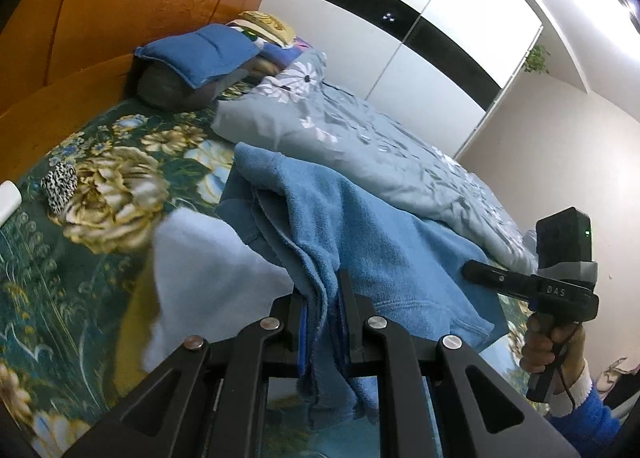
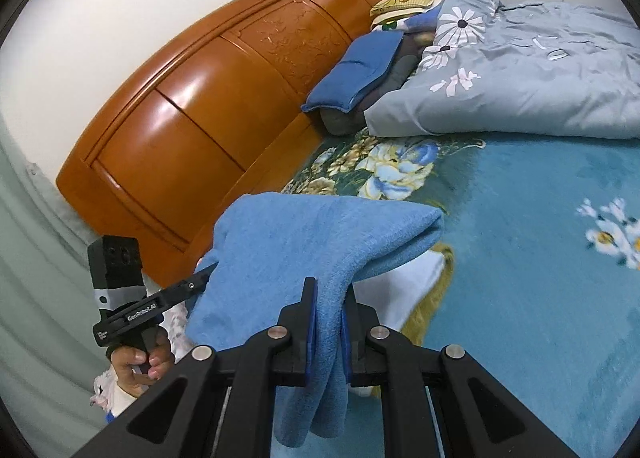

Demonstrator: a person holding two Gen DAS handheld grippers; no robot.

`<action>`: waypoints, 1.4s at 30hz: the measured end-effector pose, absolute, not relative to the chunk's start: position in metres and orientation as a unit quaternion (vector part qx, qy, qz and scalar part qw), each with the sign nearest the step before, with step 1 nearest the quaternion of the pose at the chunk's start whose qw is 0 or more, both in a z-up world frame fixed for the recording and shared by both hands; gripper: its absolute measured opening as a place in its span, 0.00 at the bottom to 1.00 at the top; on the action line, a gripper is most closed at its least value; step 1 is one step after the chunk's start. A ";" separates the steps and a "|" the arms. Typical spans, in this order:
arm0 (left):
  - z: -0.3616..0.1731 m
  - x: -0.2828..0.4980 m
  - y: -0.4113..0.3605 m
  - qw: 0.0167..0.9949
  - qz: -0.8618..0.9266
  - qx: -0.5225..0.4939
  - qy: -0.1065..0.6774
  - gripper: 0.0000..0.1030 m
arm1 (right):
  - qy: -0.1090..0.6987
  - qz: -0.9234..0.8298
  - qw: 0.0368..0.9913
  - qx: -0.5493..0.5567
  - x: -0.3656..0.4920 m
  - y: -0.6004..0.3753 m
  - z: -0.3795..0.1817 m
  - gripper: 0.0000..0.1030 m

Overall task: Fold clothes
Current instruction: 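Lift the folded sweatshirt with both grippers and carry it toward the clothes stack, then lower the sweatshirt onto the clothes stack and open both grippers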

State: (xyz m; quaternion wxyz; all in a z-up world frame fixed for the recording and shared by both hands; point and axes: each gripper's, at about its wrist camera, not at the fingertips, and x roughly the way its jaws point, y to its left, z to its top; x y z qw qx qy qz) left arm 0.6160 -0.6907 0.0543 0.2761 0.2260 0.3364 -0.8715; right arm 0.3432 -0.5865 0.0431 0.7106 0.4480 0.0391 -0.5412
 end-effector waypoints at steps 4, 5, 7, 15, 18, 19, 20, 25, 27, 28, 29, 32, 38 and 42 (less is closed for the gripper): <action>0.040 0.622 -0.710 0.277 -0.869 0.219 0.345 0.12 | 0.033 -0.539 0.706 0.459 0.340 -0.608 0.028 0.11; 0.035 0.624 -0.715 0.277 -0.868 0.218 0.349 0.12 | 0.031 -0.537 0.705 0.462 0.340 -0.611 0.023 0.11; 0.020 0.630 -0.721 0.277 -0.864 0.219 0.359 0.12 | 0.032 -0.531 0.703 0.472 0.342 -0.616 0.009 0.11; -0.028 0.649 -0.734 0.271 -0.849 0.216 0.400 0.13 | 0.029 -0.511 0.691 0.511 0.342 -0.622 -0.040 0.11; -0.034 0.650 -0.735 0.269 -0.848 0.217 0.402 0.14 | 0.036 -0.511 0.691 0.510 0.344 -0.622 -0.044 0.11; -0.036 0.649 -0.736 0.271 -0.846 0.221 0.402 0.14 | 0.037 -0.511 0.690 0.511 0.344 -0.622 -0.045 0.11; -0.038 0.649 -0.737 0.272 -0.844 0.223 0.404 0.15 | 0.037 -0.511 0.689 0.513 0.345 -0.622 -0.047 0.11; -0.043 0.651 -0.738 0.278 -0.837 0.221 0.417 0.16 | 0.050 -0.517 0.678 0.520 0.350 -0.624 -0.055 0.11; -0.038 0.649 -0.735 0.292 -0.833 0.231 0.409 0.17 | 0.057 -0.521 0.675 0.519 0.352 -0.625 -0.052 0.11; -0.035 0.646 -0.734 0.300 -0.831 0.238 0.403 0.17 | 0.060 -0.524 0.673 0.518 0.353 -0.626 -0.050 0.11; -0.032 0.644 -0.733 0.307 -0.829 0.246 0.397 0.17 | 0.064 -0.527 0.671 0.518 0.353 -0.627 -0.048 0.11; -0.020 0.639 -0.728 0.329 -0.825 0.267 0.374 0.17 | 0.070 -0.535 0.666 0.515 0.354 -0.625 -0.042 0.14; 0.022 0.646 -0.706 0.376 -0.828 0.273 0.313 0.25 | 0.095 -0.589 0.658 0.460 0.358 -0.611 -0.009 0.27; 0.042 0.641 -0.688 0.373 -0.842 0.259 0.291 0.37 | 0.107 -0.602 0.676 0.412 0.379 -0.603 0.018 0.34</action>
